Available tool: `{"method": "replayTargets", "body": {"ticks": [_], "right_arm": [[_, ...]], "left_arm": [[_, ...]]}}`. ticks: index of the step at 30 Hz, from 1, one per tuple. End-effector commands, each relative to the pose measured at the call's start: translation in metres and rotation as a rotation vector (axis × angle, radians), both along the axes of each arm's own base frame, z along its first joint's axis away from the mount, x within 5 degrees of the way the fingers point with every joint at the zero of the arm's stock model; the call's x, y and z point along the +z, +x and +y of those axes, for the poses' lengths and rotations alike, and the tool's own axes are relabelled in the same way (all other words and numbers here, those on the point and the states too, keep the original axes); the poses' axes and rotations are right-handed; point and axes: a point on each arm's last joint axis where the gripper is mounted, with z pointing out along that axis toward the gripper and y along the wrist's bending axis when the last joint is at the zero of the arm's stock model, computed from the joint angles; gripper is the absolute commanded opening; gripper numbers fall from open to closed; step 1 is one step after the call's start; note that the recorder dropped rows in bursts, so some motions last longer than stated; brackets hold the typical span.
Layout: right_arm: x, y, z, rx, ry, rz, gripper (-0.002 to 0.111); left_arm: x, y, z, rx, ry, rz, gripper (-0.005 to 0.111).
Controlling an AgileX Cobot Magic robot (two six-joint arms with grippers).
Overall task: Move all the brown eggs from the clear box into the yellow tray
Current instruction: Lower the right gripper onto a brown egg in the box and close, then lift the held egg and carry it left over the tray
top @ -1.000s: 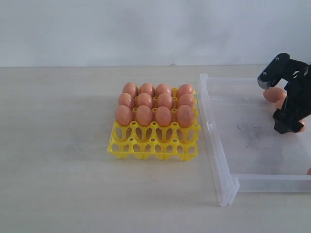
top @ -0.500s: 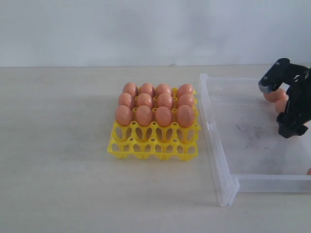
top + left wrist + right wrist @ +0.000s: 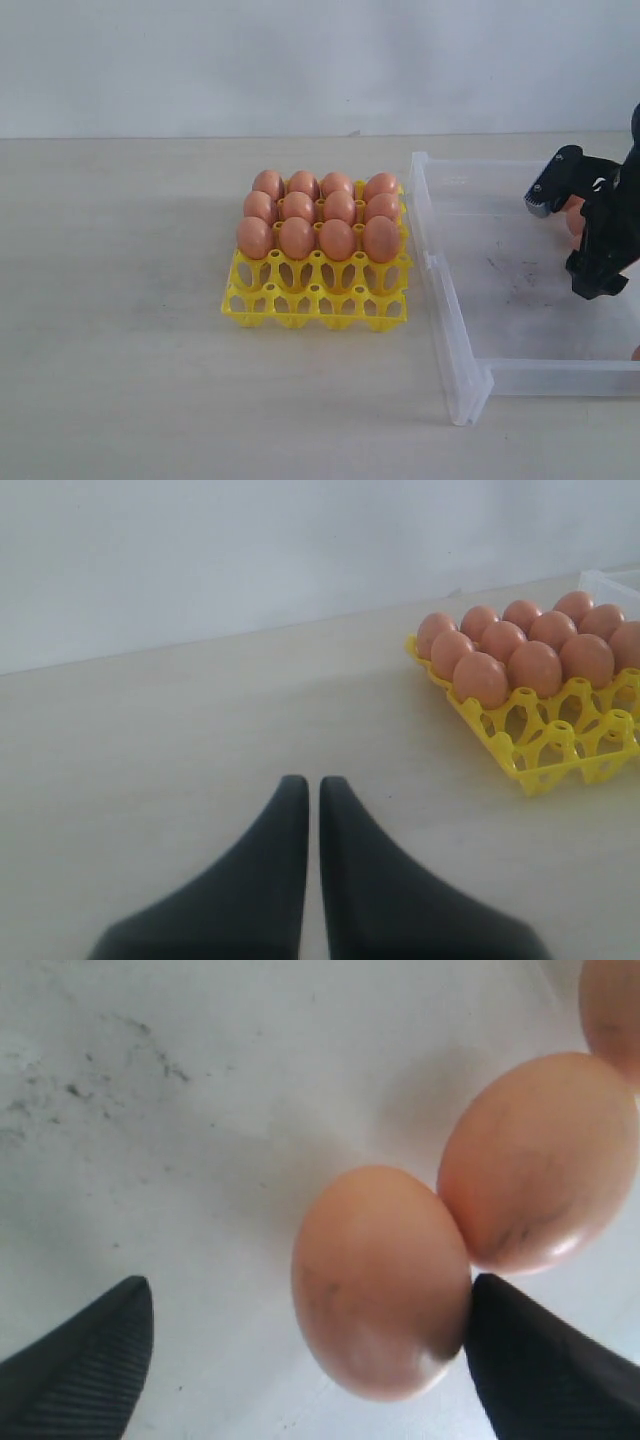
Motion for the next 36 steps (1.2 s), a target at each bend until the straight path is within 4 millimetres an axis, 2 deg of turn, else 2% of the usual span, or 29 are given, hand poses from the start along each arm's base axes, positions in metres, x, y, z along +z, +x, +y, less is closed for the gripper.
{"method": "replayTargets", "body": {"ticks": [1, 10, 12, 13, 17, 22, 27, 29, 33, 36], "right_arm": [[0.001, 0.003, -0.001, 0.004, -0.005, -0.027, 0.075], [0.001, 0.002, -0.001, 0.001, -0.006, -0.015, 0.074], [0.001, 0.002, -0.001, 0.007, -0.008, -0.017, 0.063], [0.001, 0.003, -0.001, 0.008, -0.009, -0.019, 0.053], [0.001, 0.003, -0.001, 0.008, -0.009, -0.018, 0.002], [0.002, 0.004, 0.001, -0.040, 0.022, -0.041, -0.001], [0.000, 0.015, -0.001, -0.341, 0.316, -0.329, 0.000], [-0.007, 0.011, -0.004, -0.448, 0.389, -0.472, 0.000], [-0.021, -0.012, -0.005, -0.496, 0.455, -0.699, 0.000], [-0.022, -0.033, 0.005, -0.415, 0.723, -0.862, 0.000]], "left_arm": [[0.000, 0.000, 0.000, 0.005, 0.005, -0.009, 0.004], [0.000, 0.000, 0.000, 0.005, 0.005, -0.009, 0.004], [0.000, 0.000, 0.000, 0.005, 0.005, -0.009, 0.004], [0.000, 0.000, 0.000, 0.005, 0.005, -0.009, 0.004], [0.000, 0.000, 0.000, 0.005, 0.005, -0.009, 0.004], [0.000, 0.000, 0.000, 0.005, 0.005, -0.009, 0.004], [0.000, 0.000, 0.000, 0.005, 0.005, -0.009, 0.004], [0.000, 0.000, 0.000, 0.005, 0.005, -0.009, 0.004], [0.000, 0.000, 0.000, 0.005, 0.005, -0.009, 0.004], [0.000, 0.000, 0.000, 0.005, 0.005, -0.009, 0.004]]}}
